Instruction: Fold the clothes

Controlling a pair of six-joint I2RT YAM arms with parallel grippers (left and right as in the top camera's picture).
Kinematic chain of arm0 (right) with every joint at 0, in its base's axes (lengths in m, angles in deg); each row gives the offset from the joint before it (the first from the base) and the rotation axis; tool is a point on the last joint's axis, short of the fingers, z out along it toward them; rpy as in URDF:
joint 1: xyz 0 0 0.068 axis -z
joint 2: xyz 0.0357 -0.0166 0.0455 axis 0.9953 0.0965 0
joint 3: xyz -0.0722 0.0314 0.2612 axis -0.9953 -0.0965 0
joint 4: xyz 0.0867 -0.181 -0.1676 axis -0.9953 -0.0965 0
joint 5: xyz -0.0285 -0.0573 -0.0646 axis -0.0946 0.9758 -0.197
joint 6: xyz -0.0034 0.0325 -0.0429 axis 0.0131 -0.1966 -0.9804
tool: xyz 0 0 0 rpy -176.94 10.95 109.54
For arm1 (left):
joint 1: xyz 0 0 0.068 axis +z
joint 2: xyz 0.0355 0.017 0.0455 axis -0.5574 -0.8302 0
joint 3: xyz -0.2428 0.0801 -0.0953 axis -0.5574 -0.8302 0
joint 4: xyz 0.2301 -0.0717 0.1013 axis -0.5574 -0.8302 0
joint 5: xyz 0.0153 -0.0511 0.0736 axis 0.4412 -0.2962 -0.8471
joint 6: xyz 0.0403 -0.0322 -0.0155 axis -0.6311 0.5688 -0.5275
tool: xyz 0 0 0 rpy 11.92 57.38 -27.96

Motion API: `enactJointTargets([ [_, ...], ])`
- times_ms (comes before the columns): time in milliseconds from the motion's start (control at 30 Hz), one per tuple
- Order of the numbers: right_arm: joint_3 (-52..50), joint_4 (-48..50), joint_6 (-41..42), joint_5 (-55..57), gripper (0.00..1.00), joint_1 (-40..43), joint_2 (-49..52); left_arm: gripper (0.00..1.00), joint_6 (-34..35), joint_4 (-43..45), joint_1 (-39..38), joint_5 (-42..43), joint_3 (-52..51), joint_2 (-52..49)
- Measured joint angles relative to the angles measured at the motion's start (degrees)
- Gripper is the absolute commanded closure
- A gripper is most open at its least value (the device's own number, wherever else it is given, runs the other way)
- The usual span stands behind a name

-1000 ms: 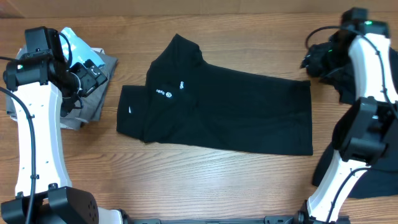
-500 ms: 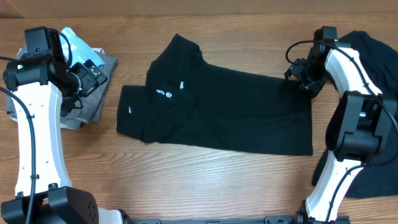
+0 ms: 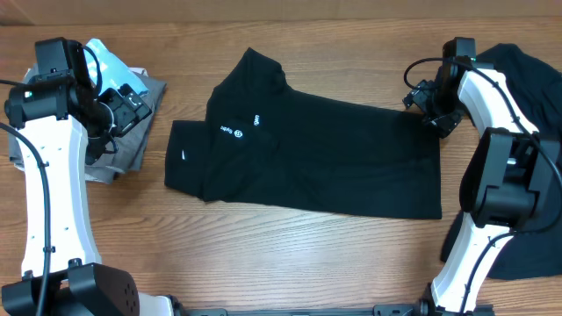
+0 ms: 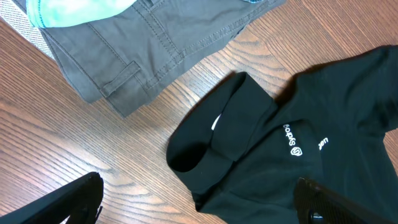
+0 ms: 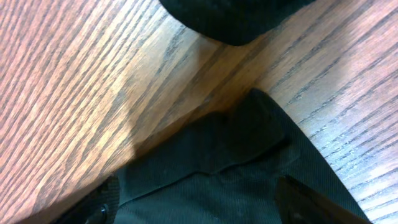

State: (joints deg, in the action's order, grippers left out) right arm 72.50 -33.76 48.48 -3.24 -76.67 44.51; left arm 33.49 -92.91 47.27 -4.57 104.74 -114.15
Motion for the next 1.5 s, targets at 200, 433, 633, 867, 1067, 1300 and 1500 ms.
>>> enactJointTargets([
  [200, 0.0, 0.9, -0.7, 0.8, 0.16, 0.0, 0.4, 0.00, 0.0, 0.0, 0.0, 0.0, 0.0, 0.0],
  [433, 0.0, 1.0, -3.5, 1.8, 0.17, 0.1, 1.4, 0.00, 0.0, 0.0, 0.0, 0.0, 0.0, 0.0],
  [633, 0.0, 1.6, -4.1, 1.9, 0.23, 0.1, 1.4, 0.00, 0.0, 0.0, 0.0, 0.0, 0.0, 0.0],
  [867, 0.0, 2.3, -2.3, 2.5, 0.23, 0.1, 1.4, 0.00, 0.0, 0.0, 0.0, 0.0, 0.0, 0.0],
  [1067, -0.5, 2.3, 1.4, 3.2, 0.26, 0.1, 1.4, 0.00, 0.0, 0.0, 0.0, 0.0, 0.0, 0.0],
  [1300, -0.5, 2.2, 3.4, 4.1, 0.49, 0.1, 2.0, 0.00, 0.0, 0.0, 0.0, 0.0, 0.0, 0.0],
  [1500, -0.4, 1.5, 4.0, 4.9, 0.65, 0.4, 2.3, 0.00, 0.0, 0.0, 0.0, 0.0, 0.0, 0.0],
])
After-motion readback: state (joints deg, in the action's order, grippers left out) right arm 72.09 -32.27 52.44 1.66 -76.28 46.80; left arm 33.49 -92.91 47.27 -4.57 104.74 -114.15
